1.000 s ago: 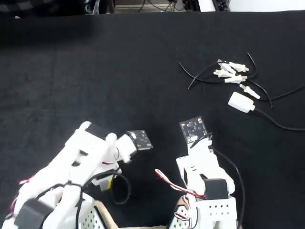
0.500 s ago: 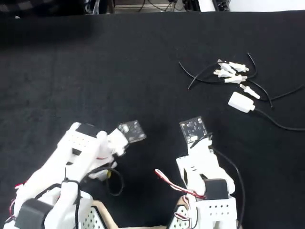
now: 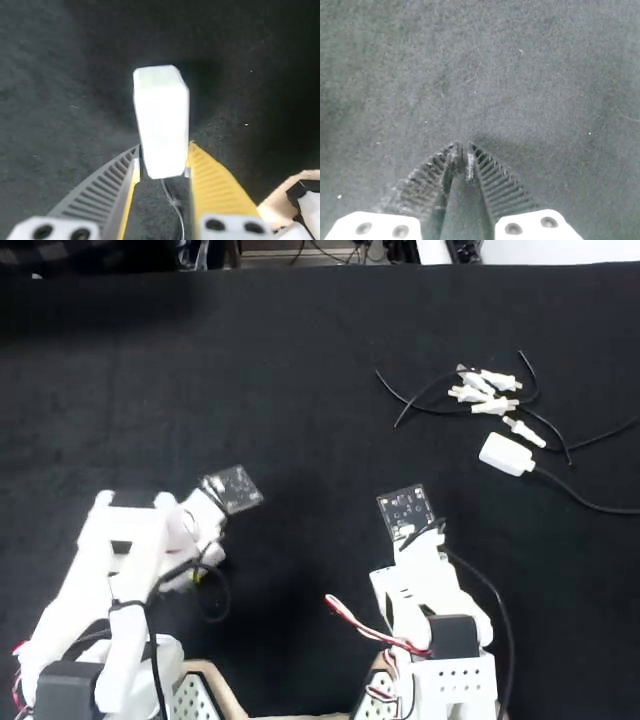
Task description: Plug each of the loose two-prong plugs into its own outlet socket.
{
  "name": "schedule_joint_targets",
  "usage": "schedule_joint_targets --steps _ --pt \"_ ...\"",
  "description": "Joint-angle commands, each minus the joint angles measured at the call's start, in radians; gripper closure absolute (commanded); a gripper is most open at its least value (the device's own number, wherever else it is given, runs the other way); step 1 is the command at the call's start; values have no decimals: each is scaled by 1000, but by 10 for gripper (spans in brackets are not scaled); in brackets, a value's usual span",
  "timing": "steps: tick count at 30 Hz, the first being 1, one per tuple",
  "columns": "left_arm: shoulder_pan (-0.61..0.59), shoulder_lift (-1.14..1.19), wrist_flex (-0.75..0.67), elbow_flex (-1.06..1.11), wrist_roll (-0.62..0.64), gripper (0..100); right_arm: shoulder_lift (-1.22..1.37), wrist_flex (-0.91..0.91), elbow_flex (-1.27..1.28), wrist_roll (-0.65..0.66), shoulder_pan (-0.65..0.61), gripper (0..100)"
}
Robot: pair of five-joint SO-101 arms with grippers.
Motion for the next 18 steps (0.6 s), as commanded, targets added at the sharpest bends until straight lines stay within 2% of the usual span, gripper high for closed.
schedule_joint_targets --steps 1,10,15,18 --pt "-12 -2 55 -91 -5 788 -74 5 -1 11 -6 986" --pt "-13 0 55 -111 -9 773 -74 5 -1 11 -6 986" --pt "-88 0 -87 -59 -14 769 -74 5 -1 11 -6 986" --pt "-130 0 -149 -39 -58 768 -74 5 -1 11 -6 986"
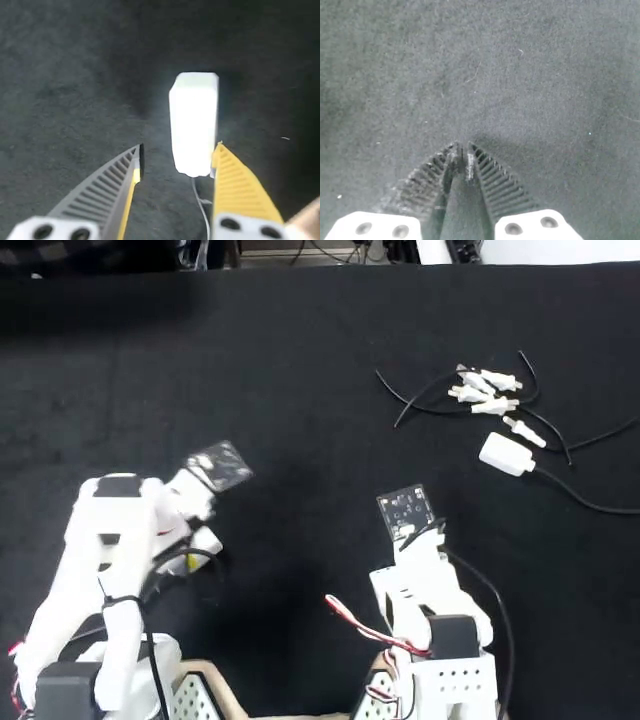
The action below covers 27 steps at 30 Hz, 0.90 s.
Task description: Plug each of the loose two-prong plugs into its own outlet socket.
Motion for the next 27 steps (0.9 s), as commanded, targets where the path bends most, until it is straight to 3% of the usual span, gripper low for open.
schedule_joint_targets --steps 1,12,18,22,27 --pt "-47 0 -58 -8 -46 768 -74 5 -1 11 -6 986" --pt "-90 -2 -100 -61 -51 768 -74 5 -1 11 -6 986" --pt "-4 -11 218 -263 -40 772 -74 5 -1 11 -6 986" --pt "65 -11 376 -478 109 773 -74 5 -1 11 -6 986" --pt "120 -11 523 -676 443 773 -74 5 -1 11 -6 986"
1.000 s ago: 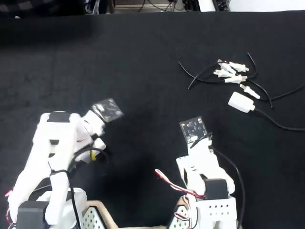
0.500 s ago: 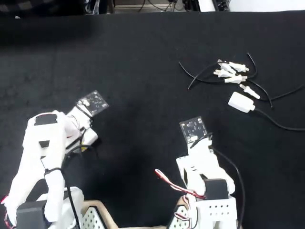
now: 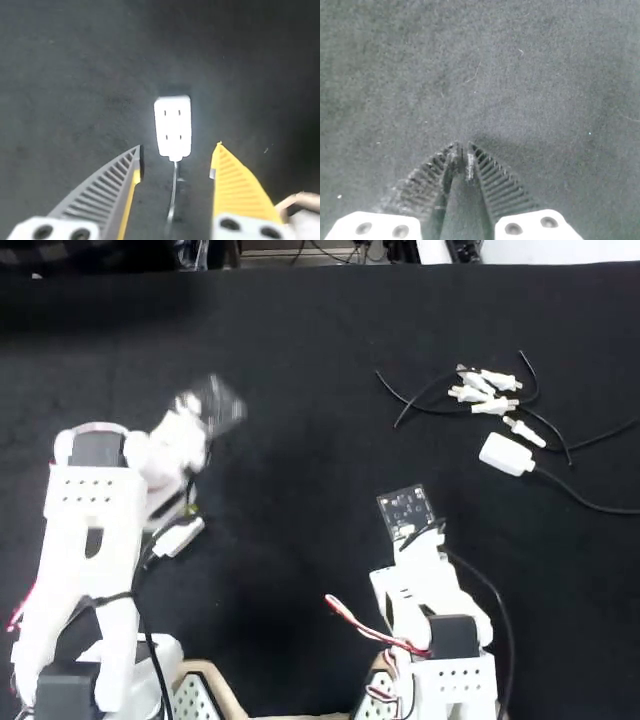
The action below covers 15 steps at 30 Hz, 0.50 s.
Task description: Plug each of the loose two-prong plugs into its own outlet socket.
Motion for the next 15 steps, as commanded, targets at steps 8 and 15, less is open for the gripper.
schedule_joint_targets --steps 8,15 --pt "33 -12 258 -31 377 773 -74 5 -1 5 -6 986" --pt "205 -71 58 331 477 778 -81 -132 -4 11 -11 985"
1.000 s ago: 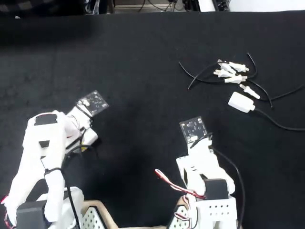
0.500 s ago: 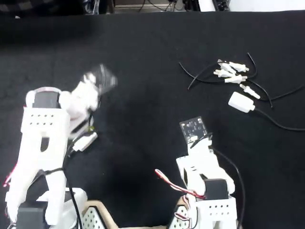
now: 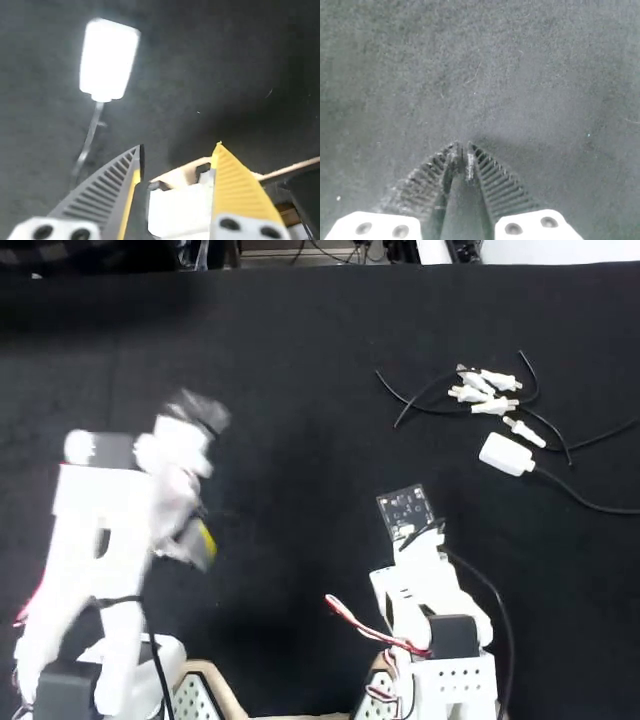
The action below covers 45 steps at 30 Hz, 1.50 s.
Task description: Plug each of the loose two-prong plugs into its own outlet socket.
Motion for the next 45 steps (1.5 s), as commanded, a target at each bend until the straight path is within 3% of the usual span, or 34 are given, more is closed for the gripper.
schedule_joint_targets --steps 1,9,17,21,24,29,37,45 --pt "128 -94 -112 134 89 787 -76 -178 -5 6 -3 978" --pt "237 -436 -262 265 109 805 -71 -262 -71 149 81 756" --pt "294 -744 -560 693 107 804 2 -468 -150 334 434 755" --pt "306 -893 -582 802 103 804 110 -525 -147 476 493 755" --pt "305 -999 -569 881 101 804 219 -608 -159 483 514 755" --pt "251 -1166 -526 970 37 804 476 -729 -311 430 559 755" --pt "243 -1347 -427 1012 34 804 1124 -801 -750 439 617 755" --pt "243 -1336 -430 1010 32 804 1745 -674 -1316 672 690 755"
